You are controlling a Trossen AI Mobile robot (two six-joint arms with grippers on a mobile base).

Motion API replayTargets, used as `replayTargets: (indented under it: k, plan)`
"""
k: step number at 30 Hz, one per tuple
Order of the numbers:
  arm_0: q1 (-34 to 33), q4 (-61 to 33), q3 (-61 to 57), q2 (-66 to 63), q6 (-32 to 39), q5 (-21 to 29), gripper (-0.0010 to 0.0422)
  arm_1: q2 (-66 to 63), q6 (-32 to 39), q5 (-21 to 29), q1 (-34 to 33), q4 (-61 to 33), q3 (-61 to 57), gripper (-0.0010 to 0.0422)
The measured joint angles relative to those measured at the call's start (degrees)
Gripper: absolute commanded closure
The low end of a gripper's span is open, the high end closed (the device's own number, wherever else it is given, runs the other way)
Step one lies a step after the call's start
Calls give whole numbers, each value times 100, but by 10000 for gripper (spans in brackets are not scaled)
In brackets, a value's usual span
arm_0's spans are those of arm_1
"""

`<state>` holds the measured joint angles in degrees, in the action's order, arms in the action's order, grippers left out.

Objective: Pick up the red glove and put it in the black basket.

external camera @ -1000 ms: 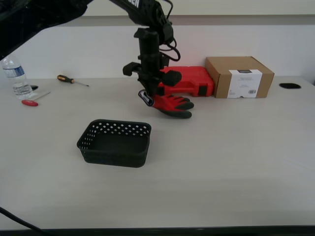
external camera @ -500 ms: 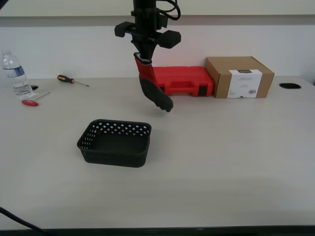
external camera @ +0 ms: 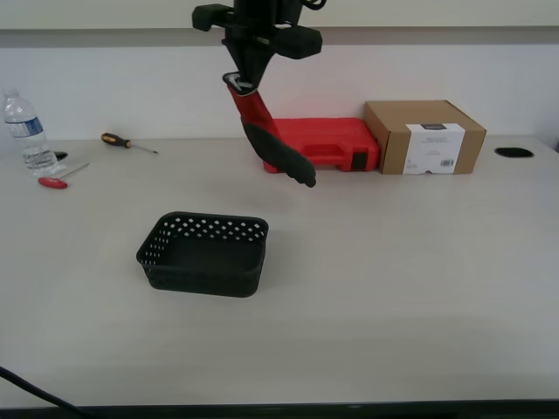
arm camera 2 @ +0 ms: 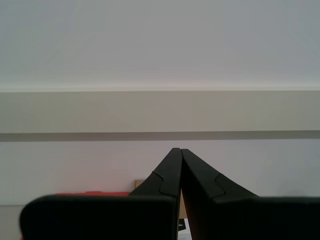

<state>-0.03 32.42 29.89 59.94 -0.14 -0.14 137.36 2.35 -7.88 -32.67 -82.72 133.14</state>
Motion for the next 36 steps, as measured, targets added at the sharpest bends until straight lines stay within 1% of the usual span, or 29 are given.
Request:
replayTargets:
  k: [3, 5, 6, 7, 8, 10, 12, 16, 20, 24, 27, 30, 32, 34, 35, 36]
  plan:
    - [4, -2, 0, 0, 0, 0, 412, -487, -66, 68, 4, 20, -848, 414]
    - [0, 0, 0, 0, 0, 0, 412, -914, -92, 96, 0, 363, -1766, 414]
    - [4, -2, 0, 0, 0, 0, 412, -1276, -179, 151, 0, 793, -2507, 414]
    - [4, -2, 0, 0, 0, 0, 412, -1453, -219, 164, -2, 824, -2747, 414]
    - [4, -2, 0, 0, 0, 0, 412, -1816, -289, 195, 2, 1189, -3320, 414]
    - [4, -13, 0, 0, 0, 0, 412, -2461, -433, 212, 0, 1388, -4096, 414]
    - [4, -35, 0, 0, 0, -2, 412, -2920, -546, 219, 11, 1799, -4682, 414]
    - [2, -48, 0, 0, 0, 2, 412, -3032, -680, 275, 26, 1895, -5296, 414]
    - [2, -50, 0, 0, 0, 0, 412, -3045, -756, 284, 31, 2352, -6190, 413]
    - [0, -50, 0, 0, 0, -2, 412, -3045, -785, 350, 44, 2756, -6463, 413]
    - [4, -50, 0, 0, 0, 0, 412, -3045, -782, 372, 55, 2863, -6472, 413]
    - [4, -50, 0, 0, 0, 0, 412, -3045, -785, 542, 68, 2868, -6470, 413]
    - [7, -50, 0, 0, 0, 0, 412, -3045, -798, 564, 72, 2859, -6467, 408]
    - [2, -50, 0, 0, 0, 0, 412, -3045, -798, 564, 81, 2855, -6470, 382]
    - [4, -50, 0, 0, 0, 0, 412, -3045, -798, 562, 85, 2855, -6470, 360]
    - [4, -50, 0, 0, 0, 0, 412, -3045, -802, 560, 101, 2857, -6467, 315]
